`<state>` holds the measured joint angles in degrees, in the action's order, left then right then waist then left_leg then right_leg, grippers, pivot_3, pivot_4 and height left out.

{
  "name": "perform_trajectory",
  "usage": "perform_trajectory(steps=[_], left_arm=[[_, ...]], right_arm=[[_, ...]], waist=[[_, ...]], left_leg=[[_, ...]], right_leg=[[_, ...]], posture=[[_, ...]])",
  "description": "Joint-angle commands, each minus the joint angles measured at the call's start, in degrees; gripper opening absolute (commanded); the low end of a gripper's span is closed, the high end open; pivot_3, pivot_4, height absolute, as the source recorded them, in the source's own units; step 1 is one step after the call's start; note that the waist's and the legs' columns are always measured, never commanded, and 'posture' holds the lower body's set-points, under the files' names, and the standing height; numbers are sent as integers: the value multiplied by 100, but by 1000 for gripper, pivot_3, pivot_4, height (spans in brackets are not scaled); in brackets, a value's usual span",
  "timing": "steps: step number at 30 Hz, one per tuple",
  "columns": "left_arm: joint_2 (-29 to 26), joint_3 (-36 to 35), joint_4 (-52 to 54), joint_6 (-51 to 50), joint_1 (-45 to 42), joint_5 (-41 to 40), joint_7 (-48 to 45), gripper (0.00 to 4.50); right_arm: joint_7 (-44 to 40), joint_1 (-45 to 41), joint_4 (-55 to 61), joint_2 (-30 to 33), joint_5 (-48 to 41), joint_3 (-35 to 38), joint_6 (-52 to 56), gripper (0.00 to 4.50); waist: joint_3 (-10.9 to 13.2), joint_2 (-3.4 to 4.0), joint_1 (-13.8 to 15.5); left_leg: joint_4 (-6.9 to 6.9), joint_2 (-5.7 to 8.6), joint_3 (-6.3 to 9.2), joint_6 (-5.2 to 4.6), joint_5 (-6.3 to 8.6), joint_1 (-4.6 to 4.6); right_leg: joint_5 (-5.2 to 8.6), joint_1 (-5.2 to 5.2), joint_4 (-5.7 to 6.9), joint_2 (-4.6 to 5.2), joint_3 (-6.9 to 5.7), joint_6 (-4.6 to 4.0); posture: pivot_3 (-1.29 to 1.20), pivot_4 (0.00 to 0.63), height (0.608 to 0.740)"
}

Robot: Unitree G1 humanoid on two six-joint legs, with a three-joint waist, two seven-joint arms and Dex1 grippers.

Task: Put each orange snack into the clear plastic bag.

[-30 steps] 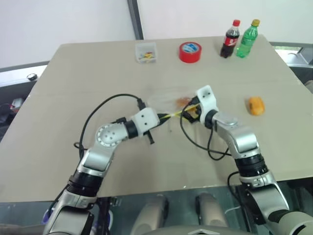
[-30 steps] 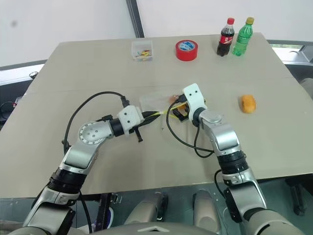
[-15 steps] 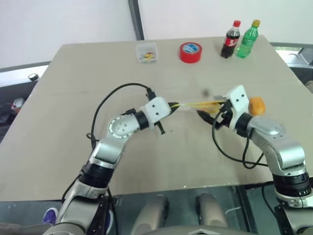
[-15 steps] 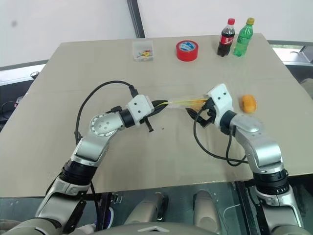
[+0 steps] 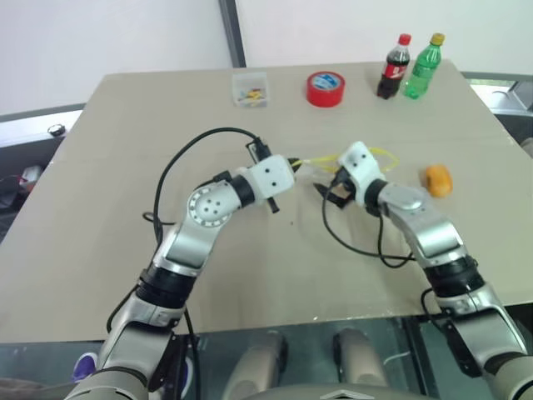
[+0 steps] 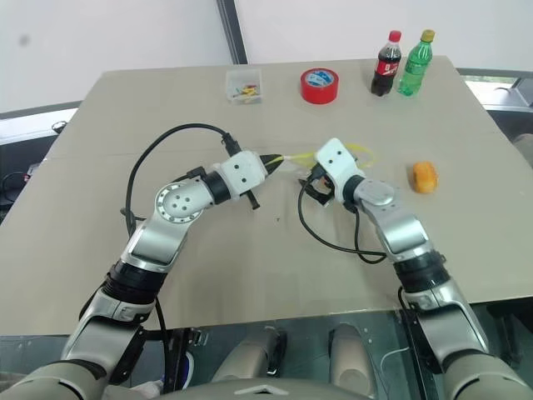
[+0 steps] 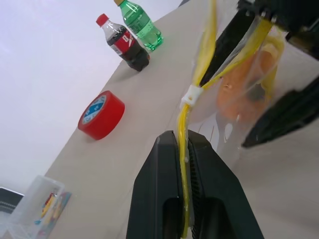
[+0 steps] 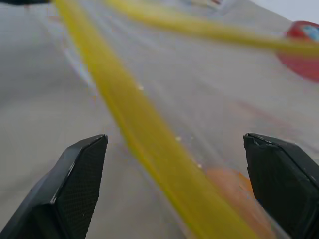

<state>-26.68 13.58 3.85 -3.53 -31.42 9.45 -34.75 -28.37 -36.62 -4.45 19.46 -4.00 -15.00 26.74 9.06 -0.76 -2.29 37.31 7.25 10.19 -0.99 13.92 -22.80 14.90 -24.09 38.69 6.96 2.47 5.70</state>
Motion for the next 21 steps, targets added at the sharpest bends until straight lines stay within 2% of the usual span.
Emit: perform_trajectory(steps=[1,4,7,11,16,19,21], left_arm=[[-63,-204,183,102,-255,78,121,0],[-299,-243,209,351,-256,127,-6,0],[-544,-128,250,538,-29,153,-212,0],[-421,10,413,192,345,70,-295,0],[-196,77,394,-118,621,76,-283,0],[-85,82,302,-203,566,96,-255,0],[-27,81,225,-223,492,111,-239,0]], right_arm=[[312,-445,-560,-247,343,57,-868,4482],[336,-633,-1014,-457,331,210,-1506,4482],[23,-428,-886,-332,407,95,-1519,4482],[-453,304,217,50,275,43,-1057,4482],[-733,1159,1861,517,-144,431,-100,4482],[-482,1375,2478,472,-371,774,437,4482],[-436,1489,2906,362,-843,1129,1001,4482]], waist=[[0,-1,-10],[0,0,-31],[0,0,-26],[0,0,27],[0,0,21],[0,1,8],[0,0,9]], left_leg=[[0,0,0,0,0,0],[1,0,0,1,-1,-1],[-3,-4,-3,1,-1,2],[-3,0,4,1,0,-9],[-3,1,9,0,0,-11],[0,0,5,0,0,-3],[0,-1,5,-1,0,1]], right_leg=[[0,0,0,0,0,0],[0,-2,3,-1,0,0],[0,-7,6,-4,4,0],[0,-6,-7,-3,0,0],[0,-5,-6,-2,-3,0],[0,-5,8,-3,0,0],[0,-4,15,-3,1,0]], posture=[[0,150,740],[0,150,740],[0,150,740],[0,150,740],[0,150,740],[0,150,740],[0,150,740]])
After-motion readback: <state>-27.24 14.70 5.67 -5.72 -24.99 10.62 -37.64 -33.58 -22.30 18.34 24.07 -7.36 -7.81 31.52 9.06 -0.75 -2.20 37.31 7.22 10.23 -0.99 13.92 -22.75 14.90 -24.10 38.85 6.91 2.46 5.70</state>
